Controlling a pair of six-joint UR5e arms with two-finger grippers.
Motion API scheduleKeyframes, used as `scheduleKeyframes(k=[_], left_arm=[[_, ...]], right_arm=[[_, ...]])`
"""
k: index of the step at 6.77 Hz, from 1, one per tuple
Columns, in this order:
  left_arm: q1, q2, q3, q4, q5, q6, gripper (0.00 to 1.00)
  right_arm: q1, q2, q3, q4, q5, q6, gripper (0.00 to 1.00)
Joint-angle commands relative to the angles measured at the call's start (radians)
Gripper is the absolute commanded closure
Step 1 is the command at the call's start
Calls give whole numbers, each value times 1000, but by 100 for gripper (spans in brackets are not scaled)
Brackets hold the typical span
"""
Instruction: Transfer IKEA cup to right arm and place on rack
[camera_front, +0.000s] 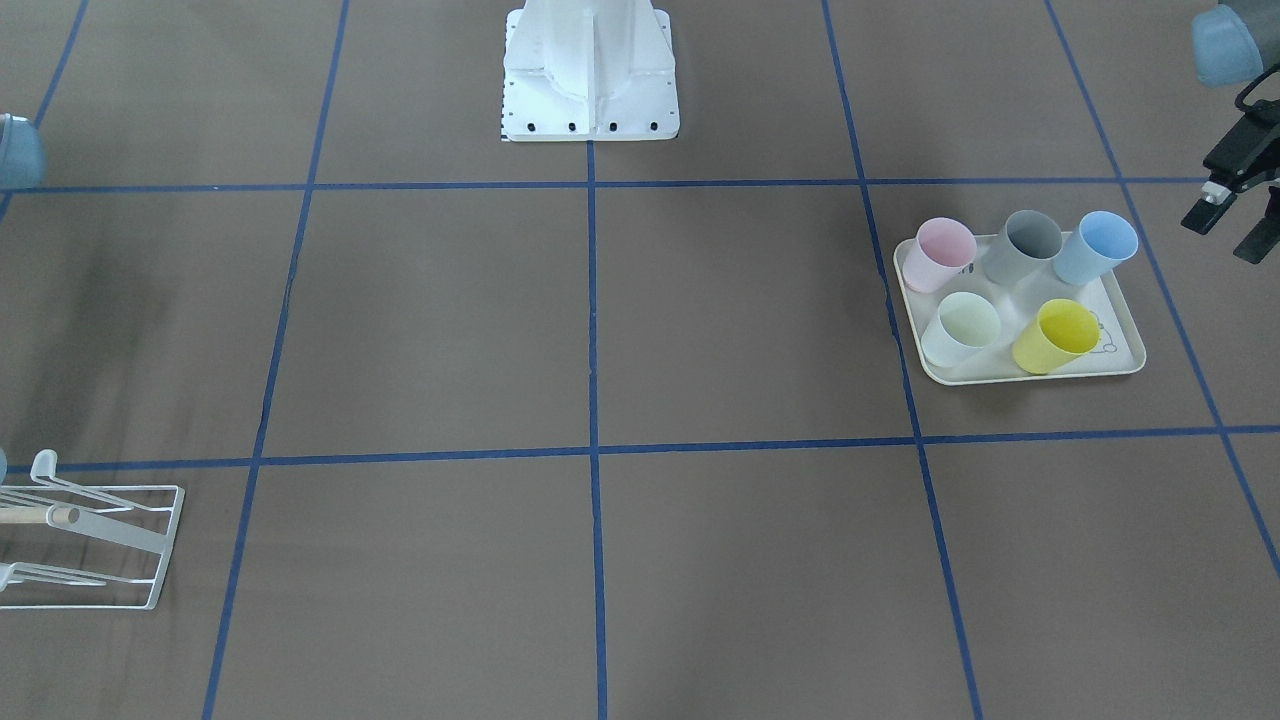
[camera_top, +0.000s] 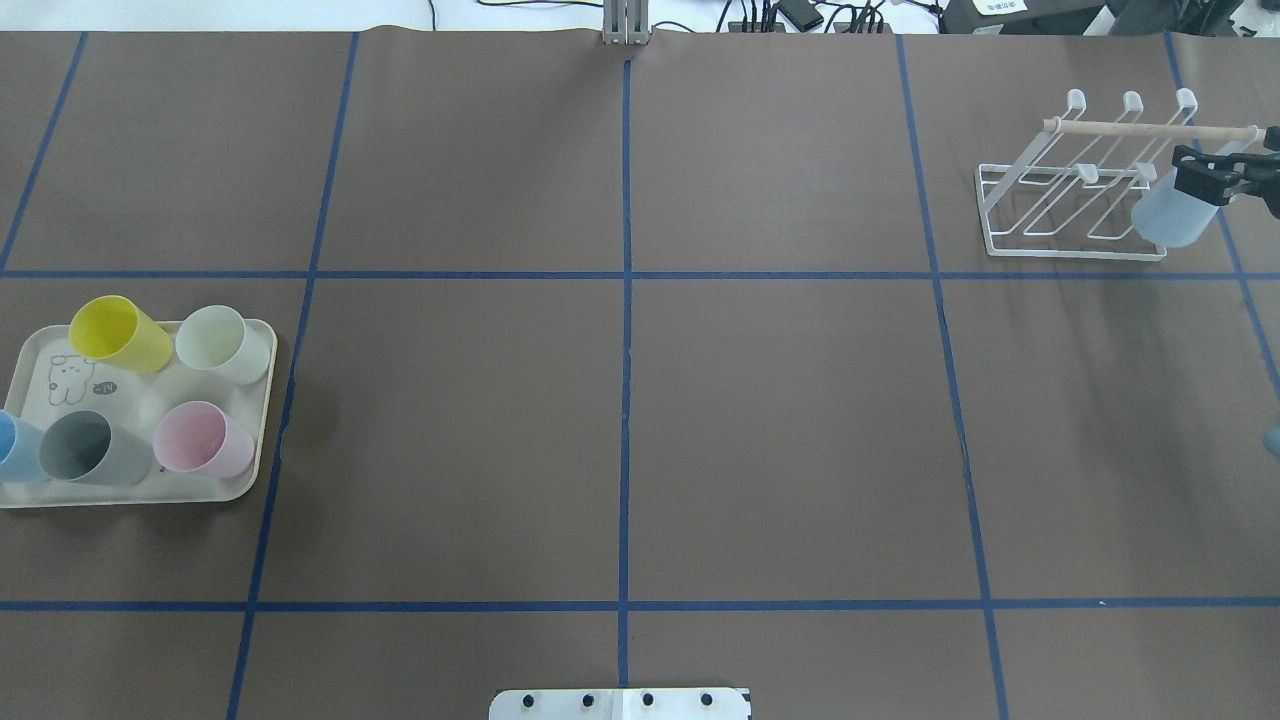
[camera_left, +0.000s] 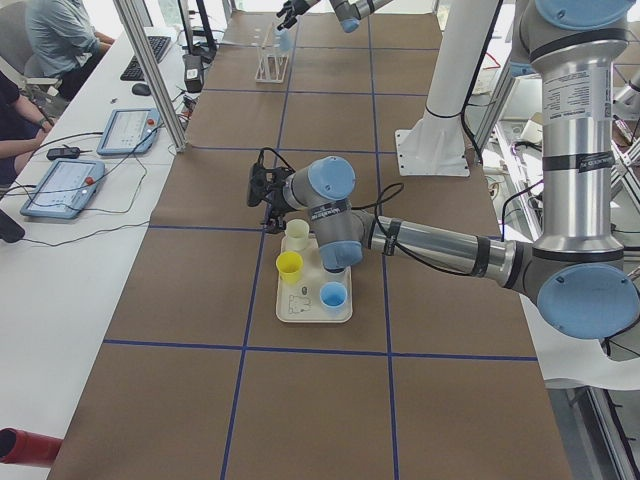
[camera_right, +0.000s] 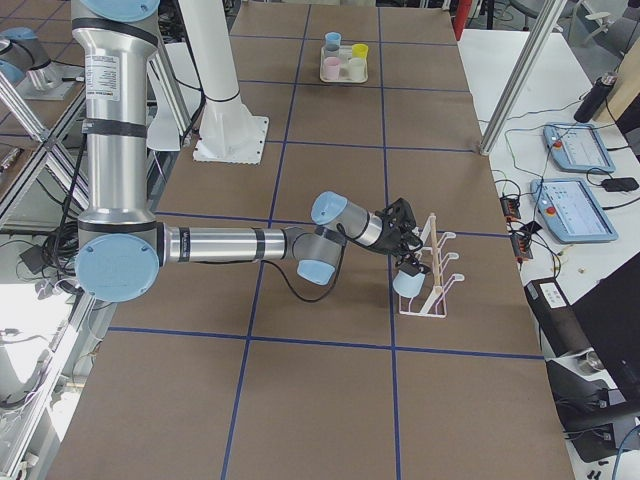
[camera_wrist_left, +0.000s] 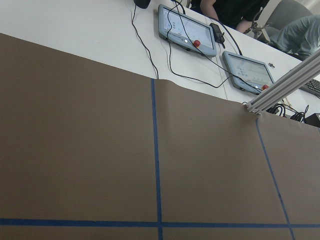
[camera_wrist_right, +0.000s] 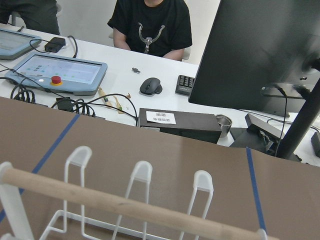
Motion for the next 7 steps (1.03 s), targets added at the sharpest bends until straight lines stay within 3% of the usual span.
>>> scheduleKeyframes(k=[1,3,4,7], left_arm=[[0,-1,-11,209,9,197,0],[6,-1,-3,429,19,456,1],[11,-1,22,506,41,598,0],[115,-42,121,520,62,626,0]], right_arm=[[71,-2,108,-91,168,2,0],[114,12,247,-245,320,76,0],[117,36,257,-246,406,170,0],[114,166,242,-246,564,446,0]])
